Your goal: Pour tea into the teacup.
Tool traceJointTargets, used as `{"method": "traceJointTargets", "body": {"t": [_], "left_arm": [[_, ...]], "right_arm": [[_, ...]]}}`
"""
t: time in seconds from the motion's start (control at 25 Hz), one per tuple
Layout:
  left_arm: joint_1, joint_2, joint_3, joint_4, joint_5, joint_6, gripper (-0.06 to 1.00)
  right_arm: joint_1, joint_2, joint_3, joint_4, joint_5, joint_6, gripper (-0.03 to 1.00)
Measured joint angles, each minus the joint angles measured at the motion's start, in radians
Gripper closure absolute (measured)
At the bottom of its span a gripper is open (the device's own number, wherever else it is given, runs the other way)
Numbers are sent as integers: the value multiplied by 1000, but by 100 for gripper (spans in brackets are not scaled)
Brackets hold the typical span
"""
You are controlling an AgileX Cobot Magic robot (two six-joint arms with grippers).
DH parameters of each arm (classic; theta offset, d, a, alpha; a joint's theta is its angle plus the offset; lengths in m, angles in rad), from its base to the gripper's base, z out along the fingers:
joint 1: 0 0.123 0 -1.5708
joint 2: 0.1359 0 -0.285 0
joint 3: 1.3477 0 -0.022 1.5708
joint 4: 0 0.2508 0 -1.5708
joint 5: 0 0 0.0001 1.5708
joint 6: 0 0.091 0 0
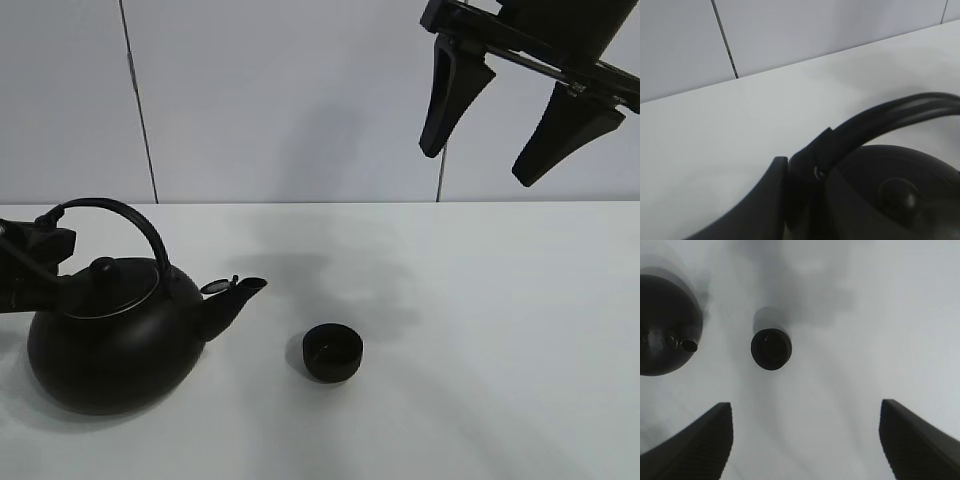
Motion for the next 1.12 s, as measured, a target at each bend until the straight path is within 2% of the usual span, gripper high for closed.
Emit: {"method": "traceJointTargets", "body": {"t": [0.32, 0.52, 0.76, 0.88, 1.0, 1.12], "left_arm": [[1, 2, 1, 16, -13, -20, 83], [2, -43, 1, 91, 23, -28, 83], [2, -153, -32, 120, 33, -30, 83], [-27, -194, -73, 91, 94, -32, 83], [-87, -198, -121, 28, 173, -20, 83], [-166, -198, -161, -84, 247, 40, 83]], "right_arm": [[0, 0, 0, 0, -1, 0, 41], [0, 0, 0, 0, -1, 0, 41], [0, 0, 0, 1, 0, 0, 41], [0, 0, 0, 1, 0, 0, 41], [0, 0, 0, 2, 0, 0, 41], [0, 0, 0, 2, 0, 0, 41]]}}
